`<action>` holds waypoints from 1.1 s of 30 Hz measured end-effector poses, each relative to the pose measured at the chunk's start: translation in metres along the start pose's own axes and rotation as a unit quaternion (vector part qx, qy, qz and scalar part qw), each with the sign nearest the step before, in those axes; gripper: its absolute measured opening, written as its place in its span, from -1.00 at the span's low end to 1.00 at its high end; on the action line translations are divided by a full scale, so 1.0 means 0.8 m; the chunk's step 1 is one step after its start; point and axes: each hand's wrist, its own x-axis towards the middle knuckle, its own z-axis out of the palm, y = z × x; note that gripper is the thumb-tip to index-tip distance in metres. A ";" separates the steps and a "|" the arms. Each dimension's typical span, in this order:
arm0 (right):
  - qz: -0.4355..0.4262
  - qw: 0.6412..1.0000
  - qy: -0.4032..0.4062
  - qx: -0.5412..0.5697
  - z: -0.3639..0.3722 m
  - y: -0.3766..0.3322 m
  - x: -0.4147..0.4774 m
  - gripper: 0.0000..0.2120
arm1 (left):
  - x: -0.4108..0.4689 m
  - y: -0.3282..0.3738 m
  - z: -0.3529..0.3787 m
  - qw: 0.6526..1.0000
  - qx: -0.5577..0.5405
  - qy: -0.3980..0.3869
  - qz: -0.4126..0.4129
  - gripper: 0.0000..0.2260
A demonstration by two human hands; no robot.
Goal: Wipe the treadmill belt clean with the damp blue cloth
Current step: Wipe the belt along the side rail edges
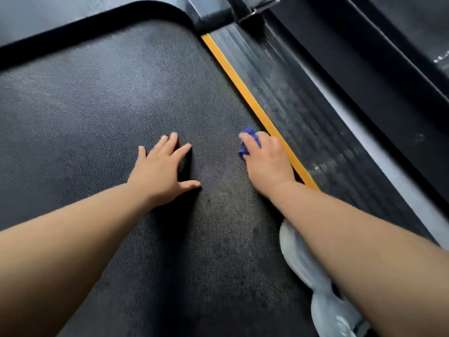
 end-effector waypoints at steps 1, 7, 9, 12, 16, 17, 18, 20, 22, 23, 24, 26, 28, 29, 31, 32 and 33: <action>0.050 0.999 0.016 0.010 0.002 -0.006 0.003 -0.57 | 0.003 0.000 -0.003 1.000 -0.001 -0.009 0.003 -0.14; 0.268 0.961 0.028 0.065 0.016 -0.063 -0.059 -0.54 | 0.002 -0.006 -0.003 1.000 -0.019 -0.012 0.004 -0.13; 0.246 0.966 0.028 0.078 0.014 -0.060 -0.049 -0.54 | 0.002 -0.007 0.001 1.000 -0.024 -0.003 0.007 -0.14; 0.117 0.988 0.044 0.094 0.014 -0.067 0.005 -0.54 | 0.005 -0.006 0.006 0.999 -0.031 0.004 0.008 -0.14; -0.038 0.993 0.020 0.109 0.012 -0.079 0.067 -0.55 | 0.008 -0.006 0.010 0.999 -0.029 0.018 0.008 -0.13; -0.034 0.995 0.020 0.095 0.011 -0.076 0.068 -0.56 | 0.008 -0.007 0.010 0.999 -0.030 0.017 0.008 -0.13; -0.020 0.997 0.024 0.076 0.010 -0.071 0.062 -0.58 | 0.007 -0.007 0.009 0.999 -0.031 0.014 0.007 -0.13; 0.022 0.998 0.032 0.039 0.007 -0.057 0.040 -0.59 | 0.007 -0.008 0.007 0.999 -0.039 0.008 0.003 -0.13; 0.068 0.998 0.011 0.009 -0.002 -0.043 0.017 -0.60 | 0.006 -0.004 0.004 0.999 -0.048 -0.003 0.001 -0.13; 0.086 0.996 -0.007 0.000 -0.006 -0.039 0.009 -0.61 | 0.005 -0.003 0.003 0.999 -0.049 -0.006 0.000 -0.14; 0.103 0.994 -0.022 -0.007 -0.011 -0.037 0.000 -0.62 | 0.005 -0.001 0.002 0.999 -0.048 -0.007 0.000 -0.14; 0.132 0.990 -0.044 -0.011 -0.014 -0.039 -0.019 -0.63 | 0.003 -0.002 0.002 0.999 -0.040 -0.004 -0.001 -0.16; 0.153 0.986 -0.061 -0.002 -0.011 -0.049 -0.036 -0.65 | 0.000 -0.001 0.002 1.000 -0.024 0.007 -0.005 -0.18; 0.162 0.984 -0.071 0.011 -0.010 -0.056 -0.045 -0.64 | -0.002 0.003 0.001 1.000 -0.013 0.009 -0.009 -0.18; 0.157 0.981 -0.111 0.034 -0.015 -0.071 -0.062 -0.49 | -0.009 0.019 -0.002 1.000 -0.005 -0.012 -0.026 -0.13; 0.136 0.978 -0.153 0.031 -0.020 -0.080 -0.070 -0.40 | -0.015 0.028 -0.006 0.998 -0.007 -0.042 -0.038 -0.06; 0.112 0.974 -0.197 0.018 -0.025 -0.087 -0.079 -0.35 | -0.022 0.037 -0.009 0.996 -0.010 -0.080 -0.049 0.03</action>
